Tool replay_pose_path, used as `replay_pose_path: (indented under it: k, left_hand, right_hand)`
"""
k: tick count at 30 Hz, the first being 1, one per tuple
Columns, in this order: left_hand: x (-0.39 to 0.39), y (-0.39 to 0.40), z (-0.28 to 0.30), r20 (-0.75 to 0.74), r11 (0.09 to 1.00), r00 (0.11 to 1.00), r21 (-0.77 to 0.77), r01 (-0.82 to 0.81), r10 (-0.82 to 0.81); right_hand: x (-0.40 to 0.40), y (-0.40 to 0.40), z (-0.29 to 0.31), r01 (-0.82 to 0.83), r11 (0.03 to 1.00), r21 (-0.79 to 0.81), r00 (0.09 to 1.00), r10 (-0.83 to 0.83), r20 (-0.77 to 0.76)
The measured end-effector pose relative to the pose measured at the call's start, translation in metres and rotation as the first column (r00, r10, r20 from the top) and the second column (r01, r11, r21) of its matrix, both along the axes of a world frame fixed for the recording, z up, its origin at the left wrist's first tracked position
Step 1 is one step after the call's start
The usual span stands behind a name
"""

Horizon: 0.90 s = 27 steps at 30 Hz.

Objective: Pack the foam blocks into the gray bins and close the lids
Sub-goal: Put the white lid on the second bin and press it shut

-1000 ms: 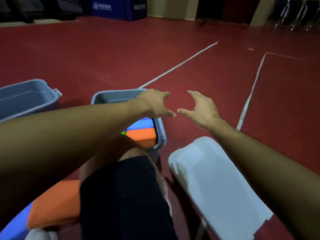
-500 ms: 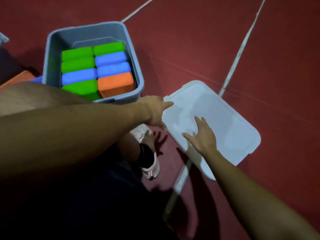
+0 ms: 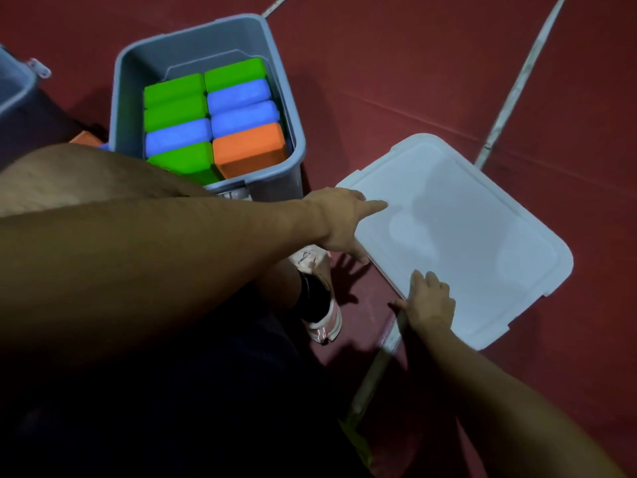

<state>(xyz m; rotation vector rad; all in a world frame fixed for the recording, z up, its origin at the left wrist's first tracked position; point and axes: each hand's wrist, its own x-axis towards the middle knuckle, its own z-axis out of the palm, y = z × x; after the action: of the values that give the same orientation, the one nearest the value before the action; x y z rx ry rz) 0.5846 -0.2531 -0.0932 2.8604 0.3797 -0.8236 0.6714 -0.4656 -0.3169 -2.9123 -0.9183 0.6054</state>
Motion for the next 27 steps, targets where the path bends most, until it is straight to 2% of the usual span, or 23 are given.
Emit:
replay_pose_path:
  k: [7, 16, 22, 27]
  left_hand:
    - [0.002, -0.005, 0.0, -0.02, 1.0, 1.0, 0.011, 0.023, -0.023]
    - [0.0, -0.001, 0.002, -0.017, 1.0, 1.0, -0.007, 0.013, -0.013]
    - [0.008, 0.004, 0.028, 0.185, 1.0, 0.983, -0.01, -0.01, 0.012]
    - [0.015, 0.019, 0.067, 0.416, 0.999, 0.909, -0.005, -0.042, 0.04]
  right_hand:
    - [0.0, 0.001, 0.0, -0.022, 0.991, -0.133, 0.997, 0.031, 0.066]
    - [0.001, -0.001, 0.018, -0.128, 0.976, -0.174, 0.985, 0.146, 0.093]
    - [0.03, 0.007, 0.068, -0.062, 0.998, -0.031, 0.979, 0.067, 0.194]
    - [0.052, 0.021, 0.122, 0.013, 0.985, 0.175, 0.981, -0.046, 0.188]
